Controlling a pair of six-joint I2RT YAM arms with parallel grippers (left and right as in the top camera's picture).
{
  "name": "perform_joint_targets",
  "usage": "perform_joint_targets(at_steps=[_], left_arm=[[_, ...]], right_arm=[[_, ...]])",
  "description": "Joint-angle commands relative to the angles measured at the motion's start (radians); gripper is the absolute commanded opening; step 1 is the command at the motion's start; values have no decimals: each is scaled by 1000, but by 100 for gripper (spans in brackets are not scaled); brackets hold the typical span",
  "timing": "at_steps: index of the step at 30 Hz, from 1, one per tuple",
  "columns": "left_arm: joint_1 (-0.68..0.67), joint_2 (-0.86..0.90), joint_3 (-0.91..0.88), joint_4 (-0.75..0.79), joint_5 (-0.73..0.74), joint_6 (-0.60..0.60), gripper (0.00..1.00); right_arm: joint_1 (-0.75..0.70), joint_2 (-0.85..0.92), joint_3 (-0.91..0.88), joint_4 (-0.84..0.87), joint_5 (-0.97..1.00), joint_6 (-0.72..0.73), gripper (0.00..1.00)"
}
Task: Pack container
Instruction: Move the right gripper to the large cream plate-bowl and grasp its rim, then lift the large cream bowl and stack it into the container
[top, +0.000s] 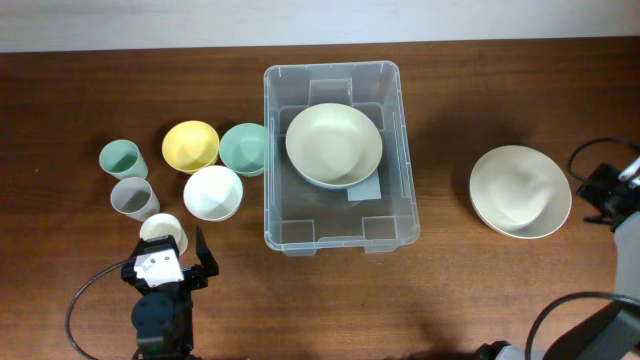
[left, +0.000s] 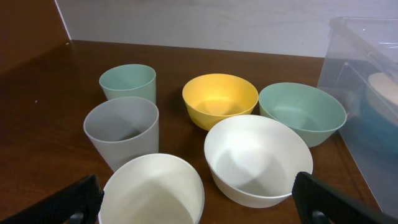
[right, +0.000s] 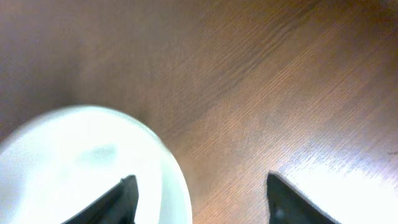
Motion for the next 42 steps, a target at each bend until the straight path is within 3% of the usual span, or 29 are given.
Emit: perform_joint_targets(at_steps=[1, 13, 15, 16, 18, 22, 27, 34, 38, 42], left_arm=[[-4, -8, -8, 2, 11, 19, 100], [-4, -8, -8, 2, 11, 19, 100], [-4, -8, -8, 2, 11, 19, 100], [-4, -8, -8, 2, 11, 19, 100], [-4, -8, -8, 2, 11, 19, 100], [-4, -8, -8, 2, 11, 19, 100], [-4, -8, -8, 2, 11, 19, 99], [-4, -8, -8, 2, 11, 19, 100], [-4, -8, -8, 2, 11, 19, 100], [-4, -8, -8, 2, 11, 19, 100]], right_arm=[[-14, 69, 3, -64, -138, -19, 65], [-12, 286, 1, -37, -140, -18, 67], [-11, 325, 1, -11, -168, -18, 64], [-11, 339, 1, 1, -193, -18, 59], [-11, 359, 1, 21, -243, -18, 36], [-11, 366, 1, 47, -270, -18, 5], [-11, 362, 21, 111, -319, -16, 4], [5, 317, 226, 104, -698, -79, 4], [67, 288, 376, 27, -722, -63, 4], [228, 270, 586, -52, -668, -63, 4]])
